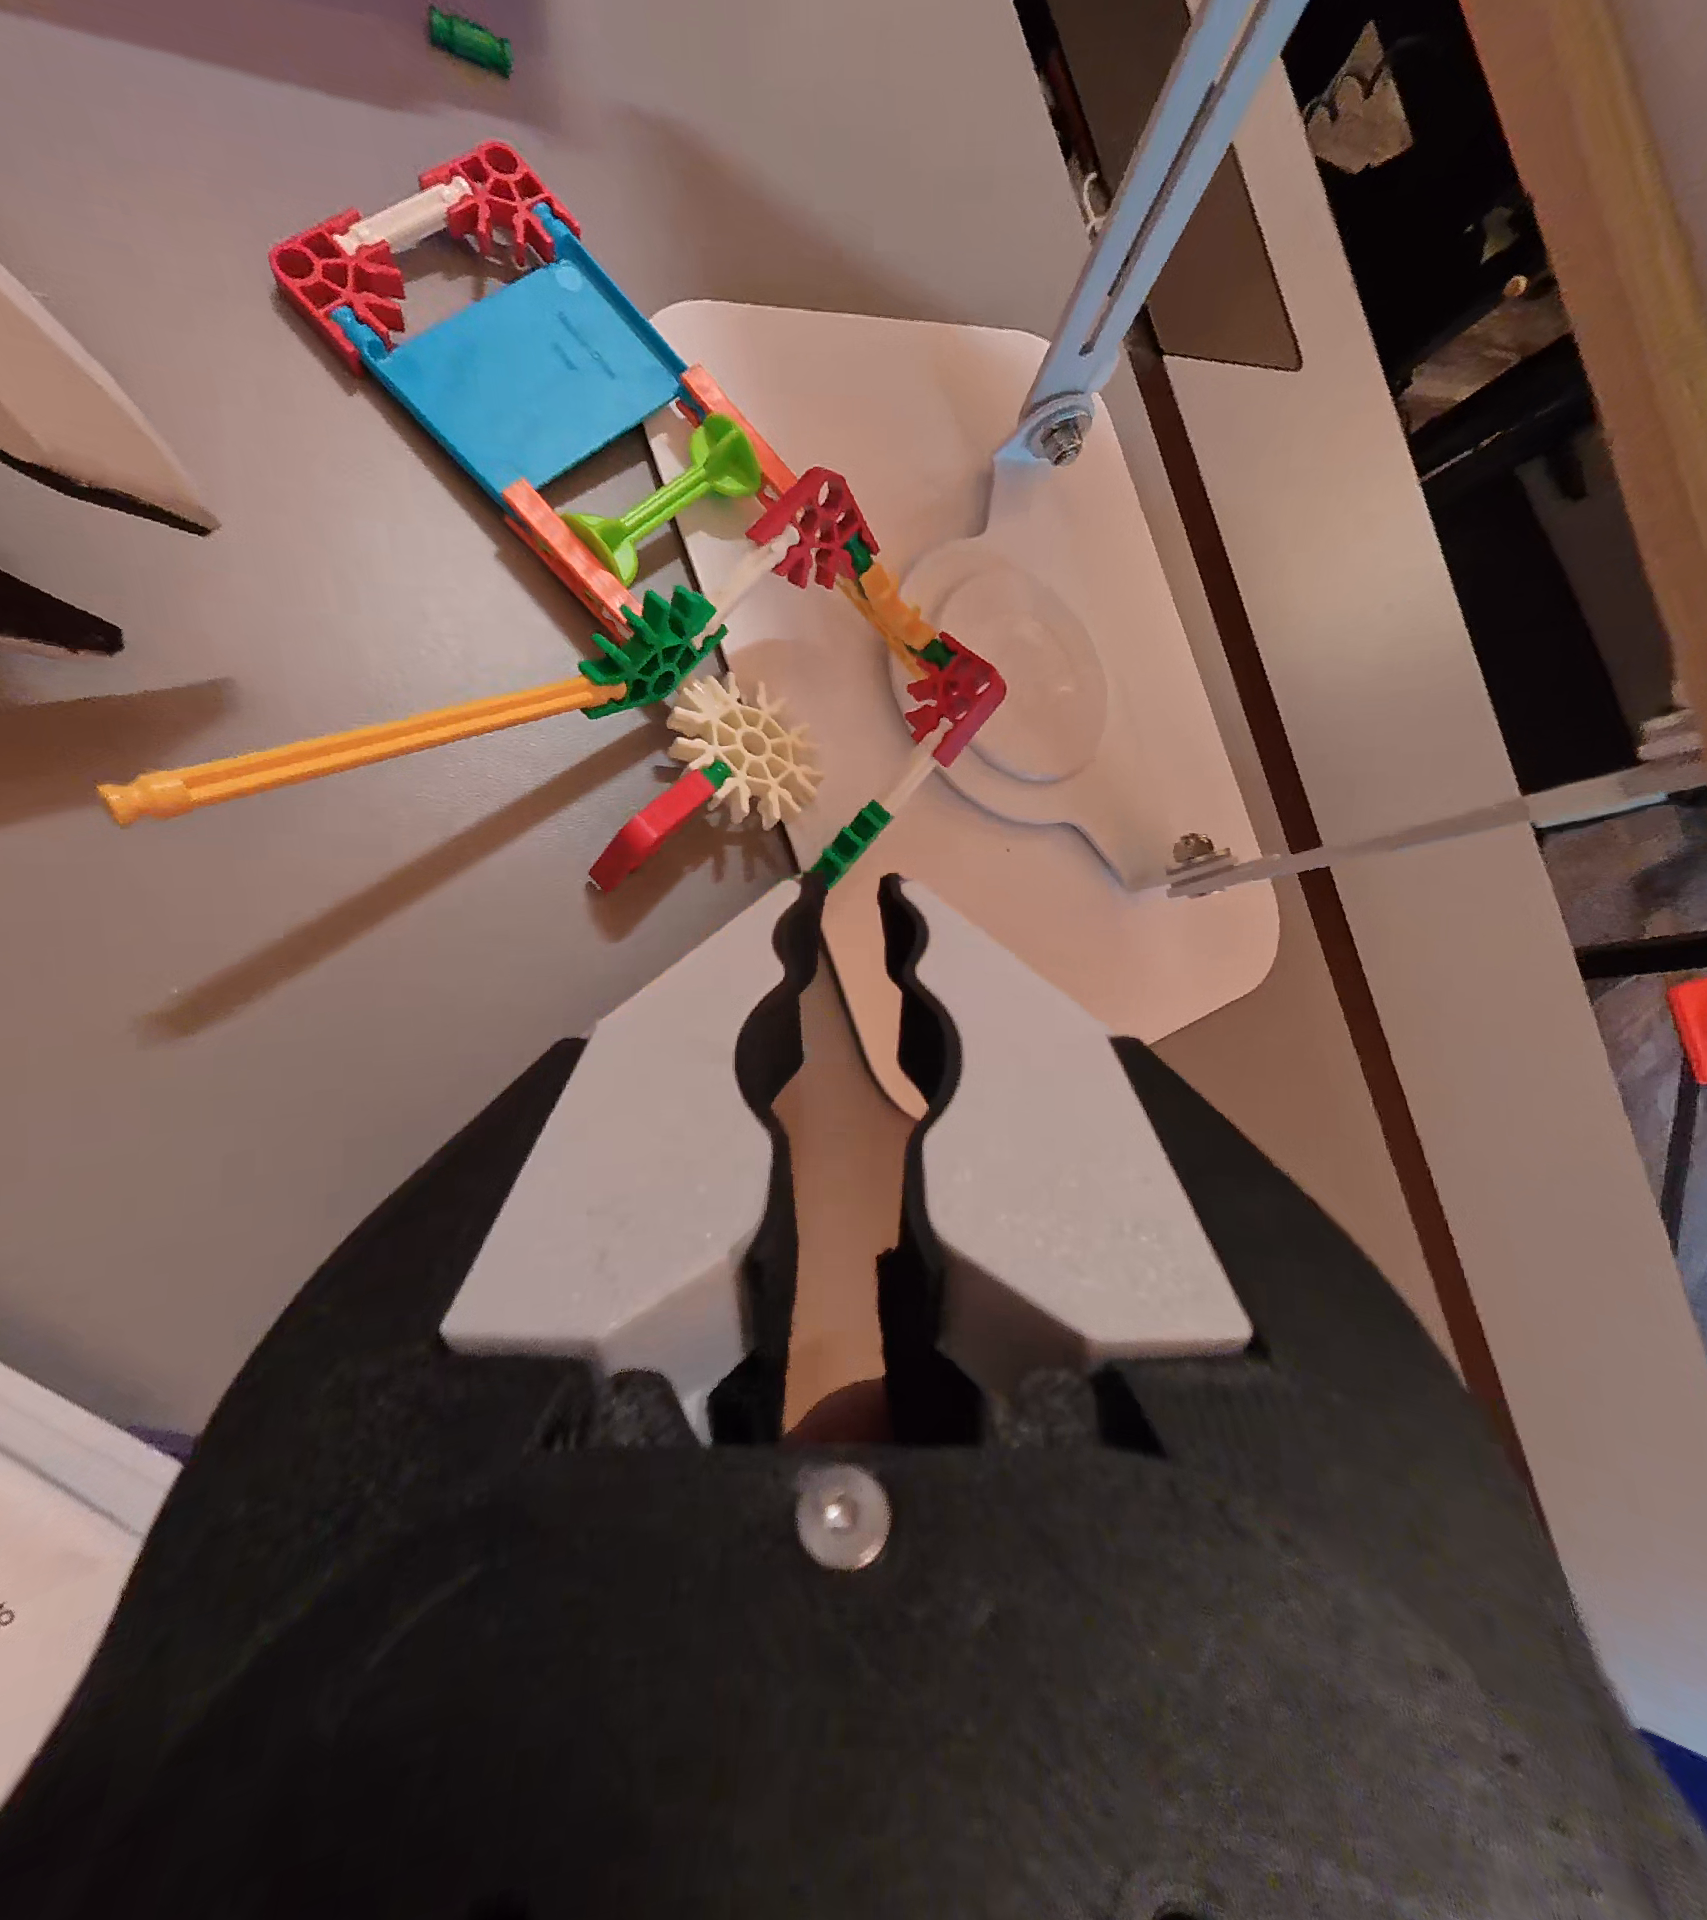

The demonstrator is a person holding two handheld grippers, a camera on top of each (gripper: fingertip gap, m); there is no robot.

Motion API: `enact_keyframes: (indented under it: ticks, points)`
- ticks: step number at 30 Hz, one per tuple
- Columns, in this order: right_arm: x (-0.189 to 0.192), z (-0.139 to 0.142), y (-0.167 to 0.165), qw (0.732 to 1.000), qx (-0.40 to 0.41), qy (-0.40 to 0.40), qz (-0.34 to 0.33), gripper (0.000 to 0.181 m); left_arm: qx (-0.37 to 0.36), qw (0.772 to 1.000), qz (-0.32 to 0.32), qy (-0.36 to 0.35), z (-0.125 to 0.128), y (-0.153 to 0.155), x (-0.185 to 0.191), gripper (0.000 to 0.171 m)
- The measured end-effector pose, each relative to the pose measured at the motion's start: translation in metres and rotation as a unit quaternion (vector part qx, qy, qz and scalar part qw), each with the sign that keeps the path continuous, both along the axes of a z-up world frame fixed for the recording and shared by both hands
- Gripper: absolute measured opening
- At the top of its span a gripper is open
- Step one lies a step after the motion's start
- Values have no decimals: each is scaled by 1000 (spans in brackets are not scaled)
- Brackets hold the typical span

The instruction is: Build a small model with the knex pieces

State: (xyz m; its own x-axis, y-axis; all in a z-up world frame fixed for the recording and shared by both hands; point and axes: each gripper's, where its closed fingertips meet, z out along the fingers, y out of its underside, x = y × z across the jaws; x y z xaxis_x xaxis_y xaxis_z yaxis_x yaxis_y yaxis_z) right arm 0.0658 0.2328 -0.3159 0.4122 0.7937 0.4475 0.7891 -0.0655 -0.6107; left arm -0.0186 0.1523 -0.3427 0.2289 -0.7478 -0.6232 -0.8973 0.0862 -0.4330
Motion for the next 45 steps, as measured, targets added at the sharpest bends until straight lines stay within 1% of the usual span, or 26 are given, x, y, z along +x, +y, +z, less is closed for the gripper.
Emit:
enact_keyframes:
  ticks: [8,11,16,20,22,25,27,31,34,37,45]
  points:
    - [-15,-11,-13,999,-32,-6,17,15,-4,1000,11,-2,-3,4,-2,26]
    - [-19,-13,-16,999,-46,-1,15,16,-5,1000,23,-12,-1,8,-3,28]
    - [-23,-20,-19,997,-78,13,3,18,-12,997,67,-35,-7,22,-9,32]
    - [-25,-22,-16,995,-92,33,-13,18,-3,994,95,-52,-5,36,-13,37]
    - [-26,-25,-16,994,-101,37,-21,18,2,993,102,-62,-3,41,-14,39]
    - [-28,-30,-19,994,-104,29,-15,18,9,991,113,-65,-2,49,-17,39]
    - [-29,-33,-19,994,-105,25,-16,15,6,991,117,-64,-4,53,-17,38]
    - [-29,-34,-16,993,-107,31,-29,13,7,990,129,-51,-8,66,-25,28]
    - [-29,-32,-16,991,-119,44,-32,10,-13,989,136,-53,-15,69,-28,6]
    - [-29,-30,-18,989,-133,48,-31,6,-5,990,132,-45,-15,70,-27,5]
    - [-31,-20,-12,984,-160,64,-47,4,12,993,118,-16,-15,70,-26,2]
